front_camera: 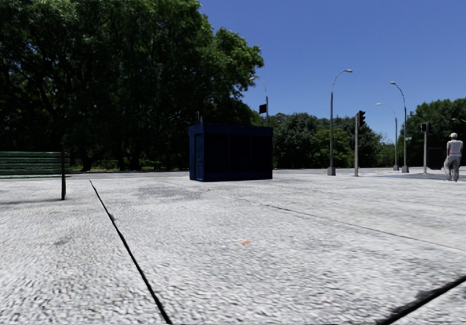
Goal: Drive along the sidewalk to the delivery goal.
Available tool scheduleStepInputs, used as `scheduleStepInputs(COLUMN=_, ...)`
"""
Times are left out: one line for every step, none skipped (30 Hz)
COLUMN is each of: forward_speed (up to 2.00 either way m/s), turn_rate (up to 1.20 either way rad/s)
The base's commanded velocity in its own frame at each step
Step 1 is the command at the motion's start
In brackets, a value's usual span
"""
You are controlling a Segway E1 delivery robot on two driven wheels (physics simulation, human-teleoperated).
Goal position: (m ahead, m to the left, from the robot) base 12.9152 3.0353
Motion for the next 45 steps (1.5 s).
scheduleStepInputs(forward_speed=2.00, turn_rate=0.32)
scheduleStepInputs(forward_speed=2.00, turn_rate=0.32)
scheduleStepInputs(forward_speed=2.00, turn_rate=0.32)
scheduleStepInputs(forward_speed=2.00, turn_rate=0.32)
scheduleStepInputs(forward_speed=2.00, turn_rate=0.32)
scheduleStepInputs(forward_speed=2.00, turn_rate=0.32)
scheduleStepInputs(forward_speed=2.00, turn_rate=0.32)
scheduleStepInputs(forward_speed=2.00, turn_rate=0.32)
scheduleStepInputs(forward_speed=2.00, turn_rate=0.32)
scheduleStepInputs(forward_speed=2.00, turn_rate=0.32)
scheduleStepInputs(forward_speed=2.00, turn_rate=0.32)
scheduleStepInputs(forward_speed=2.00, turn_rate=0.32)
scheduleStepInputs(forward_speed=2.00, turn_rate=0.32)
scheduleStepInputs(forward_speed=2.00, turn_rate=0.32)
scheduleStepInputs(forward_speed=2.00, turn_rate=0.32)
scheduleStepInputs(forward_speed=2.00, turn_rate=0.32)
scheduleStepInputs(forward_speed=2.00, turn_rate=0.32)
scheduleStepInputs(forward_speed=2.00, turn_rate=0.32)
scheduleStepInputs(forward_speed=2.00, turn_rate=0.32)
scheduleStepInputs(forward_speed=2.00, turn_rate=0.32)
scheduleStepInputs(forward_speed=2.00, turn_rate=0.32)
scheduleStepInputs(forward_speed=2.00, turn_rate=0.32)
scheduleStepInputs(forward_speed=2.00, turn_rate=0.32)
scheduleStepInputs(forward_speed=2.00, turn_rate=0.32)
scheduleStepInputs(forward_speed=2.00, turn_rate=0.32)
scheduleStepInputs(forward_speed=2.00, turn_rate=0.32)
scheduleStepInputs(forward_speed=2.00, turn_rate=0.32)
scheduleStepInputs(forward_speed=2.00, turn_rate=0.32)
scheduleStepInputs(forward_speed=2.00, turn_rate=0.32)
scheduleStepInputs(forward_speed=2.00, turn_rate=0.32)
scheduleStepInputs(forward_speed=2.00, turn_rate=0.27)
scheduleStepInputs(forward_speed=2.00, turn_rate=0.00)
scheduleStepInputs(forward_speed=2.00, turn_rate=0.00)
scheduleStepInputs(forward_speed=2.00, turn_rate=0.00)
scheduleStepInputs(forward_speed=2.00, turn_rate=0.00)
scheduleStepInputs(forward_speed=2.00, turn_rate=0.00)
scheduleStepInputs(forward_speed=2.00, turn_rate=0.00)
scheduleStepInputs(forward_speed=2.00, turn_rate=0.00)
scheduleStepInputs(forward_speed=2.00, turn_rate=0.00)
scheduleStepInputs(forward_speed=2.00, turn_rate=0.00)
scheduleStepInputs(forward_speed=2.00, turn_rate=0.00)
scheduleStepInputs(forward_speed=2.00, turn_rate=0.00)
scheduleStepInputs(forward_speed=2.00, turn_rate=0.00)
scheduleStepInputs(forward_speed=2.00, turn_rate=0.00)
scheduleStepInputs(forward_speed=2.00, turn_rate=0.00)
